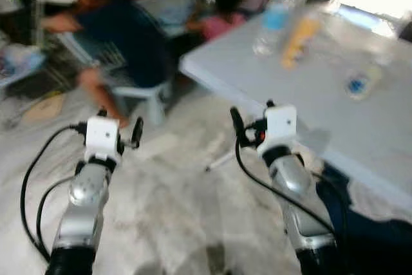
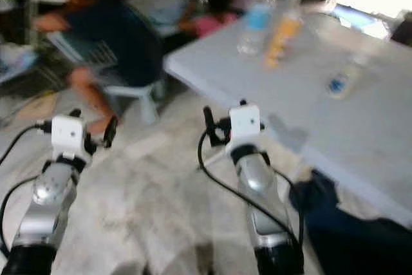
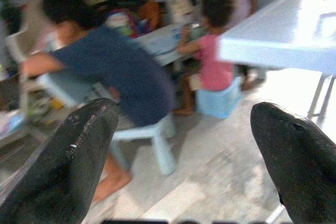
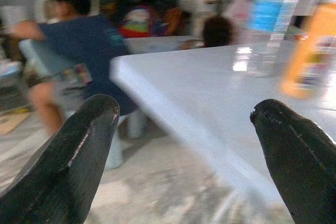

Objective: Restocking fridge

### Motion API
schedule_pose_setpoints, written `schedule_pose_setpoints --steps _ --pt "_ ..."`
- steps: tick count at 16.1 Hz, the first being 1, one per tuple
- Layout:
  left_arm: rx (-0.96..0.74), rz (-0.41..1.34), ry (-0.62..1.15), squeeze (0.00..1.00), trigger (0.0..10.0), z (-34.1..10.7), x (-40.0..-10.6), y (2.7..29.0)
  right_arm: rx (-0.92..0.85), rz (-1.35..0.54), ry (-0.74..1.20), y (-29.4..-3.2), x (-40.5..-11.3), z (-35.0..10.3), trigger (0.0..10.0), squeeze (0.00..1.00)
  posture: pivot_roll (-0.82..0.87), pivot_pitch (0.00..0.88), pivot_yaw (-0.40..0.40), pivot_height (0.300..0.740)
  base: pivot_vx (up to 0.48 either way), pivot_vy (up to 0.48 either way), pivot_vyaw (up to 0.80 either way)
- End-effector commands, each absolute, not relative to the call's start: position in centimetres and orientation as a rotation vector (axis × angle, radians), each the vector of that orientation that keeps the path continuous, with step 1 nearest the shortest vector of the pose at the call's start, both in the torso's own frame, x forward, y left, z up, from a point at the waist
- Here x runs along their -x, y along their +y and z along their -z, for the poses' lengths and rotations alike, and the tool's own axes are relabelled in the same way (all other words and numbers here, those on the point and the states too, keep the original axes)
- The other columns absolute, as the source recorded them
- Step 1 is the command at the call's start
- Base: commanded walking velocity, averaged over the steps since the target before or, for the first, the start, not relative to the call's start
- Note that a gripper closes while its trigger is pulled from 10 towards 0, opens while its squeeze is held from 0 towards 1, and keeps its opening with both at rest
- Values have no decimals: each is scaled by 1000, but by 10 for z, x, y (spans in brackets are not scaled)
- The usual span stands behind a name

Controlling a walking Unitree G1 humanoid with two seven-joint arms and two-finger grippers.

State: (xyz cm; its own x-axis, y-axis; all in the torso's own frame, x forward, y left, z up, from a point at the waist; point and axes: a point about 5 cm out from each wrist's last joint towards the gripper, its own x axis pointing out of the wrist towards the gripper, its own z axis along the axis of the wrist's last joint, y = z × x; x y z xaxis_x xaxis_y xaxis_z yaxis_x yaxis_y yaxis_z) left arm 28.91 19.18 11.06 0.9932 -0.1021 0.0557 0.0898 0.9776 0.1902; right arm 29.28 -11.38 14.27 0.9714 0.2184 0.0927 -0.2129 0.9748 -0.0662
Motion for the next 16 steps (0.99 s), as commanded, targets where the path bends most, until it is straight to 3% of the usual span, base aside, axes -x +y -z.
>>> schedule_pose_setpoints --steps 1,4,7,16 --pt "-182 131 -81 0 10000 -112 -292 181 75 -174 -106 -125 -294 -143 10000 0 18 78 -35 740 442 0 -800" --pt "-182 141 -83 0 10000 -113 -293 180 81 -178 -122 -124 -295 -145 10000 0 19 76 -34 740 442 0 -800" --pt "-166 120 -77 0 10000 -112 -294 181 69 -195 -136 -121 -294 -146 10000 0 18 76 -35 740 436 0 0" --pt "-163 123 -99 0 10000 -114 -296 179 72 -229 -151 -118 -294 -147 10000 0 18 76 -41 740 397 270 0"
